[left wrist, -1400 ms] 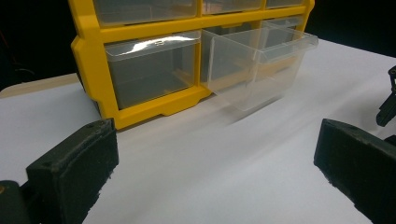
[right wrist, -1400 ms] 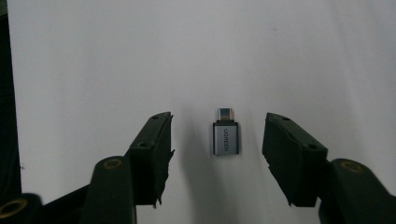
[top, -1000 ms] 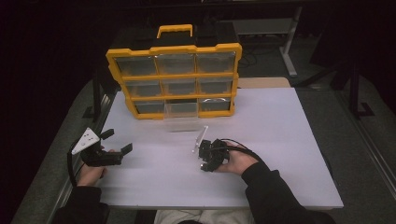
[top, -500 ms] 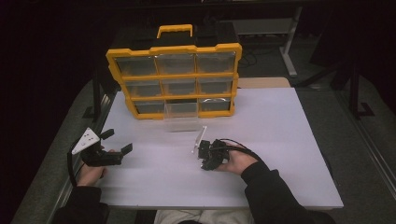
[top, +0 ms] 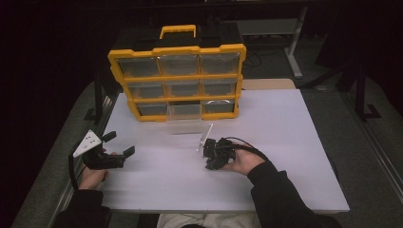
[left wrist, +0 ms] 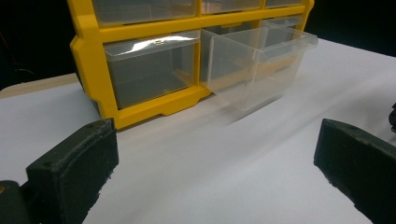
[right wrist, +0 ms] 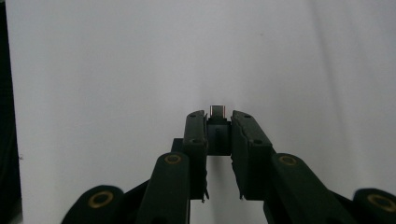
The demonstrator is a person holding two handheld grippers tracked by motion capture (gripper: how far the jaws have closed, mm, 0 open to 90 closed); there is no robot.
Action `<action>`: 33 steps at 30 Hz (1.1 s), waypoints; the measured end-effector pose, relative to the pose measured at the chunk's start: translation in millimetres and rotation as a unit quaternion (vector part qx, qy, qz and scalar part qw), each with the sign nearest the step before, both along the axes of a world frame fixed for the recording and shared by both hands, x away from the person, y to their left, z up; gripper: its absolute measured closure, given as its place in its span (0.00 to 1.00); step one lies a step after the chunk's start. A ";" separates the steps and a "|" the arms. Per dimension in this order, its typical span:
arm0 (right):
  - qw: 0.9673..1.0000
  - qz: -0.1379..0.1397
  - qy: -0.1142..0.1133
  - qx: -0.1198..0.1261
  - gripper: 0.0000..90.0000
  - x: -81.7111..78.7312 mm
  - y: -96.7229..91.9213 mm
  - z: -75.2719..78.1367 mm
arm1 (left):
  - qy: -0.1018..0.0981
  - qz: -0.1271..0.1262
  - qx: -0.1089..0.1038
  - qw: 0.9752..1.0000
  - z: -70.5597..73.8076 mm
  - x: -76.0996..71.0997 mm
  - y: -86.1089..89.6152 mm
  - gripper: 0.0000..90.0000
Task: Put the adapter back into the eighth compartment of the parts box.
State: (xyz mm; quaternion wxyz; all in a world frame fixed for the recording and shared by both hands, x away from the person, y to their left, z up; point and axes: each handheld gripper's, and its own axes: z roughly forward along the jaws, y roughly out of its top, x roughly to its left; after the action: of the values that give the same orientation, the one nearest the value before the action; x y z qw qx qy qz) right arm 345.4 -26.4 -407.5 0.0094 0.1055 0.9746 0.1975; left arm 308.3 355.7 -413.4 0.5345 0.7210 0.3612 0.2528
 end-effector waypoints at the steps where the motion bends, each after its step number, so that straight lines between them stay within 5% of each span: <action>1: 1.000 -0.001 -0.001 0.001 0.83 0.3 -0.4 1.8 | 0.000 0.000 0.000 1.000 0.0 0.0 0.0 0.00; 33: 0.999 -0.007 -0.040 0.025 0.83 13.9 -12.2 58.8 | 0.000 0.000 0.000 1.000 -0.3 0.2 -0.2 0.00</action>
State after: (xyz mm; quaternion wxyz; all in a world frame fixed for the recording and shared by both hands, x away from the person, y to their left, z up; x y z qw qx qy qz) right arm 359.3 -38.7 -348.7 0.0475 0.1040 0.9674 0.2258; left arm 308.5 355.6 -413.7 0.5344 0.7212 0.3613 0.2524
